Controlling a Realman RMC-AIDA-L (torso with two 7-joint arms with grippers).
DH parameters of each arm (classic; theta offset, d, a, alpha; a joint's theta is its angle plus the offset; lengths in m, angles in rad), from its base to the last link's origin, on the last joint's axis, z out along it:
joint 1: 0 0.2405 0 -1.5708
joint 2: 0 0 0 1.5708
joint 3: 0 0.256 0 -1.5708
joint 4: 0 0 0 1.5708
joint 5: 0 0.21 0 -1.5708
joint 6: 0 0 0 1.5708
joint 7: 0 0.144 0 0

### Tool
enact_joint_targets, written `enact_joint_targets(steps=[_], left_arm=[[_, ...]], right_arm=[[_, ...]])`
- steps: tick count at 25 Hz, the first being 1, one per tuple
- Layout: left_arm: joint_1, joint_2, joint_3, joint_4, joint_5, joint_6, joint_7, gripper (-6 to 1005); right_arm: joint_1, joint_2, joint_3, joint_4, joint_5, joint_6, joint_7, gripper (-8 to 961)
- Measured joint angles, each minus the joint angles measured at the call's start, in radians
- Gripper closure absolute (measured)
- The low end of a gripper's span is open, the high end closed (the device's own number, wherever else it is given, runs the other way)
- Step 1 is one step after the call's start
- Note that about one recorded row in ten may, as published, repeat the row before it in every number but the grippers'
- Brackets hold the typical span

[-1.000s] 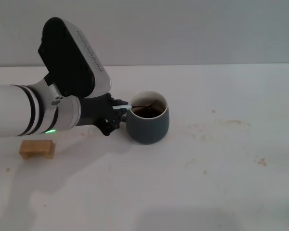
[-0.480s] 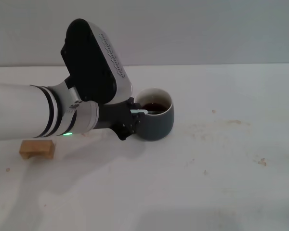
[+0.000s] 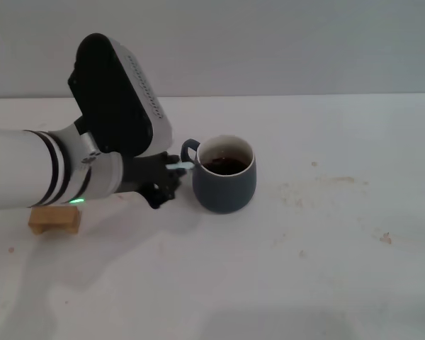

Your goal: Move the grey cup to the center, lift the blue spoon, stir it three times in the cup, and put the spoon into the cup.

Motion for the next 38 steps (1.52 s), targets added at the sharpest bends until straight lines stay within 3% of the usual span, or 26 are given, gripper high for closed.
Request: enact_joint_targets(steps=[26,30,33,34,36,37,38], left_arm=[[-0.006,-0.004,0.029,0.000,0.013,0.061,-0.047,766],[0.007,-0.004,0.030,-0.025,0.013,0.096,-0.055,614],[0.064,-0.002,0.026,-0.071,-0.004,0.205,-0.061,490],[0.125,0.001,0.024,-0.100,-0.053,0.346,-0.057,442],[0.177,0.003,0.027,-0.114,-0.118,0.485,-0.043,444],[0.249,0.006,0.043,-0.125,-0.215,0.684,-0.011,445],[0.249,0.006,0.043,-0.125,-0.215,0.684,-0.011,446]], right_arm=[[-0.001,-0.001,0.000,0.000,0.000,-0.012,0.000,954],[0.000,-0.002,0.000,0.000,0.000,-0.012,0.000,955],[-0.001,-0.002,0.000,0.000,0.000,-0.013,0.000,955],[-0.001,-0.002,0.000,0.000,0.000,-0.013,0.000,955],[-0.002,-0.002,0.000,0.000,0.000,-0.013,0.000,954],[-0.004,-0.002,0.000,0.000,0.000,-0.014,0.000,954],[-0.004,-0.002,0.000,0.000,0.000,-0.014,0.000,954]])
